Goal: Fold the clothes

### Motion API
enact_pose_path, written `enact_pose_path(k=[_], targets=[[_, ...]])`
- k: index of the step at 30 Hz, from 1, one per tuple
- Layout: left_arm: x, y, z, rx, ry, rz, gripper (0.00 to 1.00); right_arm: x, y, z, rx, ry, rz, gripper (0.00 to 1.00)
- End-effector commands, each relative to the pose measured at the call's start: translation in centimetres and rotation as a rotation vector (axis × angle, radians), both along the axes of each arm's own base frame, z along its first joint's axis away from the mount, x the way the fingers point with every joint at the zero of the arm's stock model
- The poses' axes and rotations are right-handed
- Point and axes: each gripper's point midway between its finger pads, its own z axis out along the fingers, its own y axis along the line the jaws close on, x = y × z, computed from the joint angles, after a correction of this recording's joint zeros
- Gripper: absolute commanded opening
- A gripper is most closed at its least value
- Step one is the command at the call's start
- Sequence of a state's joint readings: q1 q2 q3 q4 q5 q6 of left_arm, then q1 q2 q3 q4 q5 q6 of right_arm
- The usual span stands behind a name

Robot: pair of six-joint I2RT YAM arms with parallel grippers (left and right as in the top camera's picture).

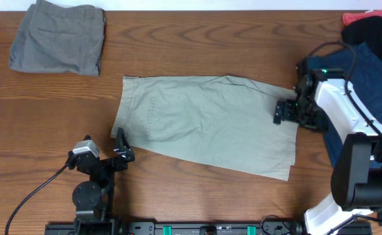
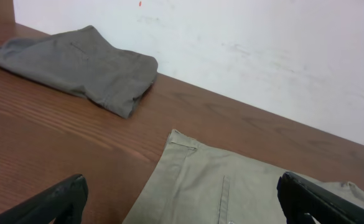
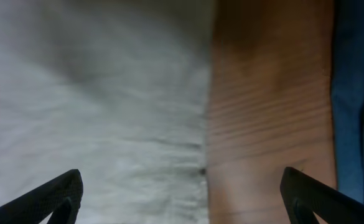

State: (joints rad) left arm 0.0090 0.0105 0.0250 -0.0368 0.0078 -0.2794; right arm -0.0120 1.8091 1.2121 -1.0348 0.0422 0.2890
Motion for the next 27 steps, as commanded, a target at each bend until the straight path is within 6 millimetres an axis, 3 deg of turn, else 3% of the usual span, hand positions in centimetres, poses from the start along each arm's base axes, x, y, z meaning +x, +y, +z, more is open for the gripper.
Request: enact_pose_path(k=[1,4,10,16,20,26,27], targets=[[-0.1,0.2,-1.7,0.019,0.050,0.014,0.98,-1.2,0.3,-1.4,0.066,0.021,-0.033,0.98],[-0.1,0.2,-1.7,0.019,0.050,0.014,0.98,-1.7,1.3,-2.7,0.125,0.014,-0.016,0.93],[-0.1,0.2,-1.7,0.019,0.050,0.014,0.98,-3.3,1.4,-4.5,0.127,0.039,-0.018,0.86],[-0.1,0.2,-1.7,0.019,0.050,0.014,0.98,-3.4,1.5,-4.8,0.127,0.034,-0.025,0.75],[-0.1,0.2,-1.7,0.019,0.050,0.014,0.98,-2.9,1.4,-4.8,0.126,0.012,-0.023,0.38],[-0.1,0.2,-1.7,0.019,0.050,0.014,0.98,-1.0,1.4,-4.8,0.124,-0.061,-0.018,0.03],[-0.1,0.2,-1.7,0.019,0.049,0.014,0.98,-0.6,1.3,-4.7,0.123,-0.077,-0.017,0.01]])
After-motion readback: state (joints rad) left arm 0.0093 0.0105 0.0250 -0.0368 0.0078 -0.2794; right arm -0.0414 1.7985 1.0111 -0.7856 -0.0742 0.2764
